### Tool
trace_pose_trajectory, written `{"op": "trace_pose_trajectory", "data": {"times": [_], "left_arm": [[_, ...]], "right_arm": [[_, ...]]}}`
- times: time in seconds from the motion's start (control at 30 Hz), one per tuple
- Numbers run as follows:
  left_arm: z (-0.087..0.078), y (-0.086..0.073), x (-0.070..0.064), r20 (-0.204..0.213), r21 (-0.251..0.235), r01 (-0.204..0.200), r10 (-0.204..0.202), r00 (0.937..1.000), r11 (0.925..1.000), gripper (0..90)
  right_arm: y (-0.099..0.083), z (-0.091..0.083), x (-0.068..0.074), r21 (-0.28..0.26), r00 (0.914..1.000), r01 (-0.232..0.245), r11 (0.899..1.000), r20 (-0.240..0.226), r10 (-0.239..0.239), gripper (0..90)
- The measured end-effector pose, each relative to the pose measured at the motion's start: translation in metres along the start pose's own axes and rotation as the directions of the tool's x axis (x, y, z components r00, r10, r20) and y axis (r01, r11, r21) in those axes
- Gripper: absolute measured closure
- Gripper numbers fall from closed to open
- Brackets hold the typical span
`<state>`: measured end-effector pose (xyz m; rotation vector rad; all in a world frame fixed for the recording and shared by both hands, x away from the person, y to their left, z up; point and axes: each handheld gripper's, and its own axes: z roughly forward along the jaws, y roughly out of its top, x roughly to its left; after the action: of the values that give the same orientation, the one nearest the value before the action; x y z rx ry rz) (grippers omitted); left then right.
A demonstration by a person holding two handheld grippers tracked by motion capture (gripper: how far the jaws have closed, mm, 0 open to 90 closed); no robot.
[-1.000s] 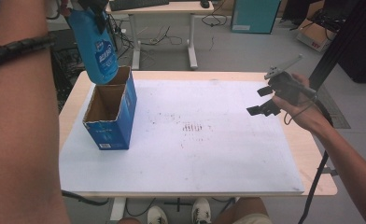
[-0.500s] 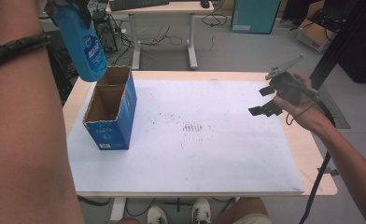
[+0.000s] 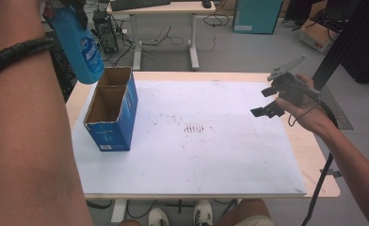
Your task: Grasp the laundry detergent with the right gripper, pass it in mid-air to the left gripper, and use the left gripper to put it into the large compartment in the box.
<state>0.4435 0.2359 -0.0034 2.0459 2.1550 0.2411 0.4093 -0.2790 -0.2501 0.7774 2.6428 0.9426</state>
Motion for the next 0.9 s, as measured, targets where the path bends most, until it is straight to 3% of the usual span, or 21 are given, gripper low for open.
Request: {"op": "trace_pose_trajectory", "data": {"times": [0.9], "left_arm": [[0.01, 0.0, 0.007, -0.007, 0.002, 0.009, -0.009, 0.9999, 1.0, 36.8]], "right_arm": [[0.0, 0.001, 0.001, 0.005, 1.0, -0.005, 1.0, 0.004, 0.005, 7.7]]}}
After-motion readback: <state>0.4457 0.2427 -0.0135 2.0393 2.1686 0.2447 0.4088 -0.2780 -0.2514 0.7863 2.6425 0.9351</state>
